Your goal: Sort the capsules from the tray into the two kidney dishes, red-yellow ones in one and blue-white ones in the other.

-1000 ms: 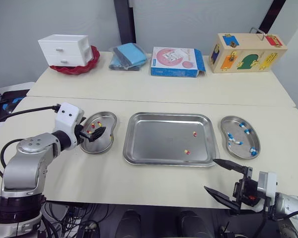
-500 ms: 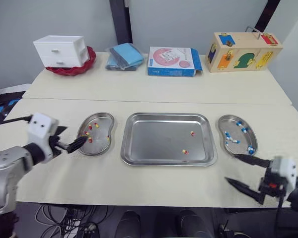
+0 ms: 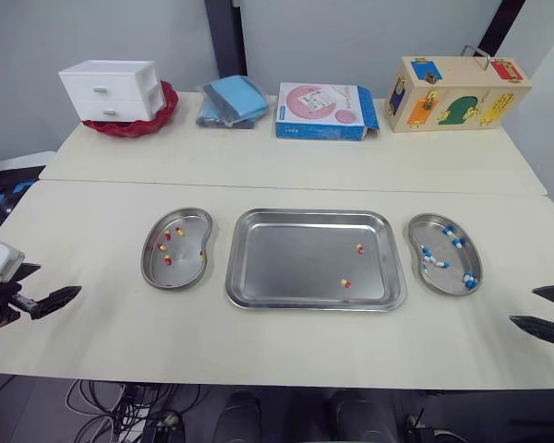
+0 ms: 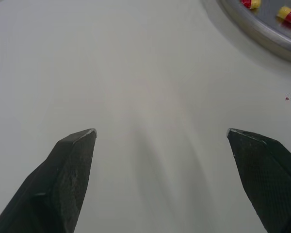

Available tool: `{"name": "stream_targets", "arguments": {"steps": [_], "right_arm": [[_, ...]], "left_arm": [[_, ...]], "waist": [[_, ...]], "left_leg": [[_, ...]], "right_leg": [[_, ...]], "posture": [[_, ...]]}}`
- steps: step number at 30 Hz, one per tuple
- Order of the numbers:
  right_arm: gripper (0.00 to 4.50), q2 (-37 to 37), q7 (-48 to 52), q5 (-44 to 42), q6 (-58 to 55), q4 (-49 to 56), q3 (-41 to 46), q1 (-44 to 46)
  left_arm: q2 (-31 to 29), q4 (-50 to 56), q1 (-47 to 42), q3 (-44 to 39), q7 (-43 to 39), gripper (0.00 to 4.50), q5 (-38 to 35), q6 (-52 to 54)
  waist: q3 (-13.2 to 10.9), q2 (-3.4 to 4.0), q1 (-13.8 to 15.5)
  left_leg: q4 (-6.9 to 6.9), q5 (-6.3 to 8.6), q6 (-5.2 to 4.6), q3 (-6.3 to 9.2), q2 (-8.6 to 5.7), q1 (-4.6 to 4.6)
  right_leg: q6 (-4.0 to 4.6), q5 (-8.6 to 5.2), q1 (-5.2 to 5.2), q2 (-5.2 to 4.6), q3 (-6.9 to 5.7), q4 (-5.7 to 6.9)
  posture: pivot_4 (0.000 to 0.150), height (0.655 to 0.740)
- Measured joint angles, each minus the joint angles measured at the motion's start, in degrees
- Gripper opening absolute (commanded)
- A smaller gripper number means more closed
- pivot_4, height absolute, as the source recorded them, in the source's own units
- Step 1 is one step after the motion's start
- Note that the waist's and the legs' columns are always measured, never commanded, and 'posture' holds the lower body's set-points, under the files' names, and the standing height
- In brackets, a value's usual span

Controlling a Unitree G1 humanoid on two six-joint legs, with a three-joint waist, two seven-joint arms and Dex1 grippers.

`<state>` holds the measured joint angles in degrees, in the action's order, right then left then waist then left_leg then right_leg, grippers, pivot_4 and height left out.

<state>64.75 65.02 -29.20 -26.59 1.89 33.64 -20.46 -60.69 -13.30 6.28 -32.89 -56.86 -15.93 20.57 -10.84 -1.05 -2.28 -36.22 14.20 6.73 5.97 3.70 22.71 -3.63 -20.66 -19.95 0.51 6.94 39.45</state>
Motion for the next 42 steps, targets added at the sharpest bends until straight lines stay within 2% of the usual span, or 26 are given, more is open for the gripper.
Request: {"name": "stream_targets", "arguments": {"steps": [5,14,18,21,25,30,34,42], "right_arm": [[4.5,-0.17,0.88,1.84,1.47,-1.64,-1.44,3.48],[4.5,-2.05,2.61,3.42,4.2,-2.09,-1.72,3.93],[4.5,-7.52,2.53,3.23,8.63,0.86,-0.85,2.95],[4.5,-14.17,2.52,1.71,11.95,7.63,0.19,-0.42],[4.5,-23.72,1.95,-0.17,17.36,15.92,-0.51,-4.89],[4.5,-30.17,0.78,-1.08,20.12,24.32,-6.86,-9.55],[4.5,-32.03,-1.31,-0.85,20.16,27.13,-11.08,-11.32],[4.5,-33.96,-4.91,1.32,23.62,27.3,-15.82,-10.46]], "left_arm": [[1.51,0.85,0.77,0.09,0.02,4.46,-0.04,-0.69],[2.51,1.61,2.31,0.1,0.51,4.46,0.02,-1.49],[2.85,4.63,2.41,0.38,0.25,4.46,-0.16,-1.1],[3.64,11.58,2.36,2.71,-0.26,4.46,-1.96,1.5],[3.72,20.87,-1.31,9.01,-0.24,4.46,-4.47,6.78],[4.56,28.42,-11.55,20.26,-0.82,4.46,-6.71,11.27],[6.2,28.46,-19.7,28.33,-2.73,4.46,-6.61,11.74],[17.97,23.25,-33.95,44.94,-8.75,4.46,-2.1,4.57]], "waist": [[0.0,0.01,-0.58],[0.0,0.0,-0.72],[0.0,0.0,-0.65],[0.0,0.01,-0.28],[0.02,0.01,0.26],[0.06,0.1,0.43],[0.07,0.11,0.36],[0.07,0.11,0.54]], "left_leg": [[0.12,0.0,0.0,-0.11,0.0,0.03],[0.11,0.0,0.0,-0.11,0.0,0.02],[0.12,0.0,0.0,-0.1,0.0,0.04],[0.11,-0.01,0.01,-0.03,0.0,0.05],[0.07,-0.01,0.02,0.01,0.0,-0.01],[0.05,-0.02,0.03,-0.01,-0.01,-0.14],[0.05,-0.02,0.03,0.0,0.0,-0.2],[-0.14,-0.02,0.02,0.07,-0.03,-0.22]], "right_leg": [[0.01,0.0,-0.09,-0.01,0.08,-0.02],[0.01,-0.01,-0.08,-0.02,0.07,0.0],[0.01,0.0,-0.09,-0.02,0.06,0.0],[0.01,-0.01,-0.04,-0.02,0.01,0.0],[0.01,0.0,0.03,-0.01,-0.02,0.08],[0.01,0.0,0.11,0.0,0.01,0.19],[0.01,-0.01,0.15,0.03,0.01,0.19],[0.01,0.0,0.31,0.05,-0.04,0.19]], "posture": [[0.15,0.74],[0.15,0.74],[0.15,0.74],[0.15,0.74],[0.15,0.74],[0.15,0.74],[0.15,0.74],[0.15,0.74]]}}
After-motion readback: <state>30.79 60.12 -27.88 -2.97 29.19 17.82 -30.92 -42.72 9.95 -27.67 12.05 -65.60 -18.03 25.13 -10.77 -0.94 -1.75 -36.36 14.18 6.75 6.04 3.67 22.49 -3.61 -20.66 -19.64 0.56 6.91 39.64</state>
